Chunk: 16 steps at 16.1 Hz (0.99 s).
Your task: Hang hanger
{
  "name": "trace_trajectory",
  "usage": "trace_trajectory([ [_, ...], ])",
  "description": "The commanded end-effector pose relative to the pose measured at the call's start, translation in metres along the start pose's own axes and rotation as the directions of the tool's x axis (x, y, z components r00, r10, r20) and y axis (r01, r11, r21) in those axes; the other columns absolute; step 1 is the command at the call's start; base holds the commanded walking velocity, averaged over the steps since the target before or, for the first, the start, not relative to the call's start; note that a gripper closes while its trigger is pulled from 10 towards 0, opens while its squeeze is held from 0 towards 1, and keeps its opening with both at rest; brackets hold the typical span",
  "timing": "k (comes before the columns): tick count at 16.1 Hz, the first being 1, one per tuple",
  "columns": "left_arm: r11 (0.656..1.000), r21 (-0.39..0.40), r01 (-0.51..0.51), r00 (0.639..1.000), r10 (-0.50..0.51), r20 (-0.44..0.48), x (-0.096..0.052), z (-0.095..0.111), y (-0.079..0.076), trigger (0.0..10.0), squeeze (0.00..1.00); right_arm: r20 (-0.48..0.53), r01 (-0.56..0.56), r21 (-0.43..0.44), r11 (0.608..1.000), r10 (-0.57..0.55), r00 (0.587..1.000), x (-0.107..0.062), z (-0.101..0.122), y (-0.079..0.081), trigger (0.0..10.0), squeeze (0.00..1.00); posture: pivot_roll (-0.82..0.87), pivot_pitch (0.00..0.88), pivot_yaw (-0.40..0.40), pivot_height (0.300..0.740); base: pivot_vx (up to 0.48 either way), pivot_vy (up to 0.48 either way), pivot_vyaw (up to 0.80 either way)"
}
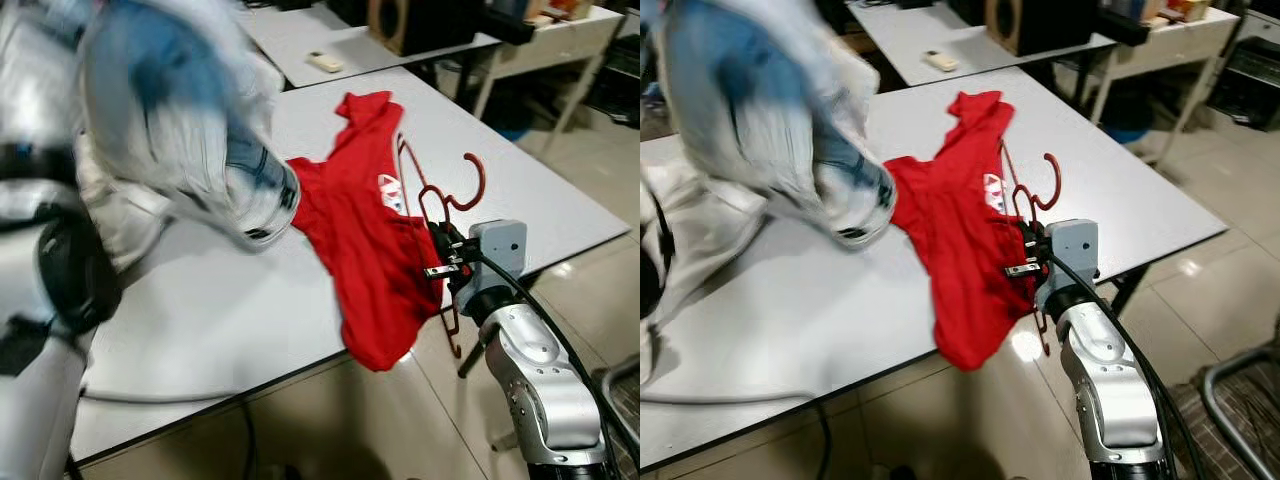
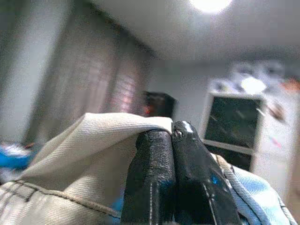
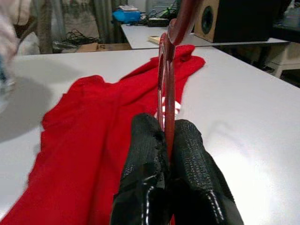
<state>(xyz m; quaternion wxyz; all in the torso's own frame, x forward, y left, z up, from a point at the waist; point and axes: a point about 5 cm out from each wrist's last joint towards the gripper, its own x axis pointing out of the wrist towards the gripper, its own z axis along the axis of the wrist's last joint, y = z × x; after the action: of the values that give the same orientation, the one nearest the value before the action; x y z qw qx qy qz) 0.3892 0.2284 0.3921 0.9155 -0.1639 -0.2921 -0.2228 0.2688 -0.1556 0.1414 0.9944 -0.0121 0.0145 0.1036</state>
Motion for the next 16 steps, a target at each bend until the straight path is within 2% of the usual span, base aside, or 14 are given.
trace_trajectory([
  [1, 0.990, 0.061, 0.127, 0.987, -0.119, -0.111, 0.012, -0.019, -0.022, 0.0, 0.00, 0.010, 0.001, -0.003, 1.000, -0.001, 1.000, 0.000, 0.002, -0.001, 10.0, 0.00, -0.18, 0.000, 0.106, 0.740, 0.000, 0.000, 0.00],
  [2, 0.980, 0.055, 0.192, 0.963, -0.178, -0.203, 0.016, -0.042, -0.037, 0.0, 0.00, 0.011, 0.006, -0.003, 1.000, -0.006, 1.000, -0.001, 0.001, -0.001, 10.0, 0.00, -0.19, 0.000, 0.113, 0.740, 0.000, 0.000, 0.00],
  [3, 0.950, 0.037, 0.311, 0.889, -0.277, -0.365, 0.015, -0.087, -0.064, 0.0, 0.00, 0.011, 0.018, -0.002, 1.000, -0.018, 1.000, -0.003, 0.001, -0.001, 10.0, 0.00, -0.19, 0.000, 0.117, 0.740, 0.000, 0.000, 0.00],
  [4, 0.938, 0.027, 0.344, 0.860, -0.304, -0.409, 0.013, -0.099, -0.071, 0.0, 0.00, 0.011, 0.021, -0.002, 1.000, -0.021, 1.000, -0.003, 0.001, -0.001, 10.0, 0.00, -0.19, 0.000, 0.117, 0.740, 0.000, 0.000, 0.00],
  [5, 0.913, -0.020, 0.407, 0.756, -0.349, -0.553, -0.004, -0.149, -0.091, 0.0, 0.00, 0.008, 0.036, -0.003, 0.999, -0.036, 0.999, -0.007, 0.000, -0.002, 10.0, 0.00, -0.21, 0.000, 0.136, 0.740, 0.000, 0.000, 0.00],
  [6, 0.907, -0.035, 0.420, 0.720, -0.356, -0.596, -0.011, -0.164, -0.097, 0.0, 0.00, 0.007, 0.041, -0.002, 0.999, -0.041, 0.999, -0.008, 0.000, -0.003, 10.0, 0.00, -0.21, 0.000, 0.136, 0.740, 0.000, 0.000, 0.00],
  [7, 0.893, 0.017, 0.451, 0.624, -0.301, -0.721, -0.038, -0.204, -0.103, 0.0, 0.00, 0.004, 0.049, -0.001, 0.999, -0.049, 0.999, -0.010, 0.000, -0.004, 10.0, 0.00, -0.22, 0.001, 0.144, 0.740, 0.000, 0.000, 0.00],
  [8, 0.883, 0.059, 0.465, 0.588, -0.259, -0.766, -0.050, -0.217, -0.103, 2.8, 0.00, 0.005, 0.051, -0.001, 0.999, -0.051, 0.999, -0.011, 0.000, -0.004, 10.0, 0.00, -0.22, 0.004, 0.146, 0.740, 0.000, 0.000, 0.00],
  [9, 0.878, 0.106, 0.466, 0.572, -0.208, -0.794, -0.058, -0.225, -0.100, 10.0, 0.00, 0.005, 0.052, -0.001, 0.999, -0.052, 0.999, -0.011, 0.000, -0.004, 10.0, 0.00, -0.22, 0.005, 0.148, 0.740, 0.000, 0.000, 0.00],
  [11, 0.872, 0.165, 0.460, 0.572, -0.149, -0.807, -0.063, -0.228, -0.093, 10.0, 0.00, 0.006, 0.057, -0.001, 0.998, -0.057, 0.998, -0.011, 0.001, -0.005, 10.0, 0.00, -0.22, 0.007, 0.147, 0.740, 0.000, 0.000, 0.00],
  [12, 0.859, 0.228, 0.459, 0.598, -0.109, -0.794, -0.061, -0.219, -0.080, 10.0, 1.00, 0.003, 0.058, -0.001, 0.998, -0.058, 0.998, -0.012, 0.001, -0.005, 10.0, 0.00, -0.21, 0.008, 0.139, 0.740, 0.000, 0.000, 0.00],
  [14, 0.848, 0.246, 0.469, 0.606, -0.106, -0.789, -0.059, -0.209, -0.070, 10.0, 1.00, 0.003, 0.053, 0.000, 0.999, -0.053, 0.999, -0.011, 0.001, -0.004, 10.0, 0.00, -0.21, 0.008, 0.136, 0.740, 0.000, 0.000, 0.00],
  [15, 0.820, 0.185, 0.541, 0.552, -0.180, -0.815, -0.064, -0.204, -0.066, 10.0, 1.00, 0.004, 0.053, 0.001, 0.999, -0.053, 0.999, -0.011, 0.001, -0.004, 10.0, 0.00, -0.20, 0.008, 0.134, 0.740, 0.000, 0.000, 0.00],
  [16, 0.787, 0.118, 0.605, 0.481, -0.243, -0.842, -0.071, -0.202, -0.063, 10.0, 1.00, 0.003, 0.052, 0.003, 0.999, -0.052, 0.999, -0.011, 0.001, -0.004, 10.0, 0.00, -0.20, 0.006, 0.132, 0.740, 0.000, 0.000, 0.00],
])
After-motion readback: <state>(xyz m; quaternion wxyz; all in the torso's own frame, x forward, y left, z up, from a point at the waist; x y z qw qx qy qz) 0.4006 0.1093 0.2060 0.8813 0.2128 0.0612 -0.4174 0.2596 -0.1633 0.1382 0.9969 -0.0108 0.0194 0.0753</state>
